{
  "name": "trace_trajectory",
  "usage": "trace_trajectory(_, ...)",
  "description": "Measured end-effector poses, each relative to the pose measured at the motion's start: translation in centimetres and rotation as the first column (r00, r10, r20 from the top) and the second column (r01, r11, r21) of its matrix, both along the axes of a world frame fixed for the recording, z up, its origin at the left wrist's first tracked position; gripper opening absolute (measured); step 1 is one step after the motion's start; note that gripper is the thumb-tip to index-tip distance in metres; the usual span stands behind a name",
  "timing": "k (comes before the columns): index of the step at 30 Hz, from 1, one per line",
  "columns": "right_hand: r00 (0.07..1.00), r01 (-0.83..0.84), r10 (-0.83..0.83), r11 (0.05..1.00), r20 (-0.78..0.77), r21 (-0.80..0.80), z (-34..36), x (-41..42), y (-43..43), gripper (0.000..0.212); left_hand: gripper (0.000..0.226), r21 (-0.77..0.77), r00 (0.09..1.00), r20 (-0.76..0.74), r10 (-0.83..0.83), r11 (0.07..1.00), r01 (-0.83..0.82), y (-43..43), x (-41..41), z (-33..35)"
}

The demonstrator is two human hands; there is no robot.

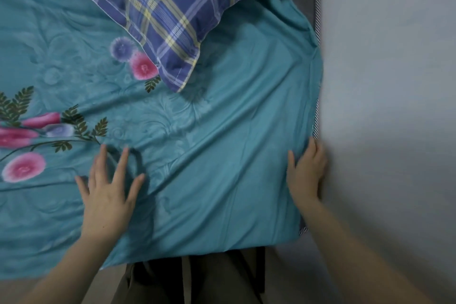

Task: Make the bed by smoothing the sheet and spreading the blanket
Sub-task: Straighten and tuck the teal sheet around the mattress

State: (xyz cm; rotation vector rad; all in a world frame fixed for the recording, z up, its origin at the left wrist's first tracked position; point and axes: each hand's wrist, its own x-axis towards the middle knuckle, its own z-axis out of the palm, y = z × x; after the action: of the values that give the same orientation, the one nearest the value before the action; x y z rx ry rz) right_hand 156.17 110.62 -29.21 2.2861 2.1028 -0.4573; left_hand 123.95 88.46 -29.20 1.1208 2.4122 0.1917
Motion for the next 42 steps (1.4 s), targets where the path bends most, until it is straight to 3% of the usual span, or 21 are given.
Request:
trace_trajectory(4, 0.994, 0.065, -0.063, 0.998, 0.095, -0.02, 0.9, 4.8, -9.0, 0.054, 0.069, -0.038, 0.988, -0.021, -0.155, 0.987, 0.155, -6.8, 1.7, 1.1)
trace_trajectory(8, 0.983, 0.145, -0.123, 0.977, 0.139, -0.158, 1.9, 7.1, -13.8, 0.037, 0.066, -0.159, 0.928, -0.03, -0.372, 0.918, 0.363, -12.3, 2.5, 1.5)
trace_trajectory(12, 0.979, 0.198, -0.206, 0.925, 0.012, -0.323, 2.4, 8.1, -14.3, 0.019, 0.038, -0.308, 0.92, 0.055, -0.387, 0.87, 0.385, -12.9, 2.0, 1.6)
trace_trajectory(14, 0.912, 0.334, -0.394, 0.875, -0.112, -0.351, 2.6, 8.6, -14.1, 0.029, 0.032, -0.341, 0.92, 0.105, -0.378, 0.855, 0.39, -12.0, 2.1, 2.0)
trace_trajectory(16, 0.791, 0.492, -0.583, 0.786, -0.186, -0.373, 2.8, 9.3, -14.2, 0.031, 0.034, -0.27, 0.915, 0.211, -0.345, 0.879, 0.394, -11.3, 2.5, 2.8)
trace_trajectory(18, 0.712, 0.572, -0.666, 0.734, -0.221, -0.367, 3.2, 10.2, -14.7, 0.028, 0.041, -0.196, 0.889, 0.307, -0.34, 0.891, 0.409, -11.3, 3.2, 3.7)
trace_trajectory(19, 0.718, 0.579, -0.666, 0.733, -0.203, -0.358, 3.5, 10.6, -14.9, 0.026, 0.044, -0.182, 0.877, 0.338, -0.342, 0.89, 0.418, -11.5, 3.7, 4.0)
trace_trajectory(25, 0.909, 0.411, -0.409, 0.859, 0.073, -0.305, 4.3, 11.9, -15.3, 0.012, 0.02, -0.275, 0.848, 0.423, -0.32, 0.846, 0.456, -13.5, 7.4, 3.5)
trace_trajectory(28, 0.927, 0.371, -0.332, 0.879, 0.175, -0.299, 4.2, 11.3, -14.9, 0.007, 0.019, -0.358, 0.875, 0.377, -0.305, 0.822, 0.442, -13.7, 9.2, 2.6)
trace_trajectory(32, 0.932, 0.34, -0.283, 0.9, 0.227, -0.274, 4.5, 9.2, -14.3, 0.017, 0.02, -0.411, 0.901, 0.348, -0.26, 0.822, 0.395, -13.2, 10.1, 1.7)
trace_trajectory(34, 0.967, 0.205, -0.167, 0.958, 0.192, -0.201, 4.6, 7.5, -13.0, 0.03, 0.019, -0.324, 0.898, 0.364, -0.246, 0.871, 0.37, -12.4, 10.2, 1.7)
trace_trajectory(37, 0.994, -0.105, 0.107, 0.992, 0.032, -0.064, 3.7, 4.3, -9.5, 0.051, 0.01, -0.047, 0.914, 0.348, -0.21, 0.969, 0.241, -10.8, 9.5, 2.3)
trace_trajectory(40, 0.878, -0.478, 0.479, 0.876, -0.002, -0.063, 2.5, 0.9, -5.8, 0.058, 0.029, 0.138, 0.948, 0.23, -0.221, 0.971, 0.193, -9.1, 7.7, 2.2)
trace_trajectory(42, 0.775, -0.625, 0.632, 0.76, -0.024, -0.178, 1.3, -1.3, -3.5, 0.062, 0.046, 0.087, 0.967, 0.138, -0.212, 0.976, 0.201, -8.0, 6.0, 1.8)
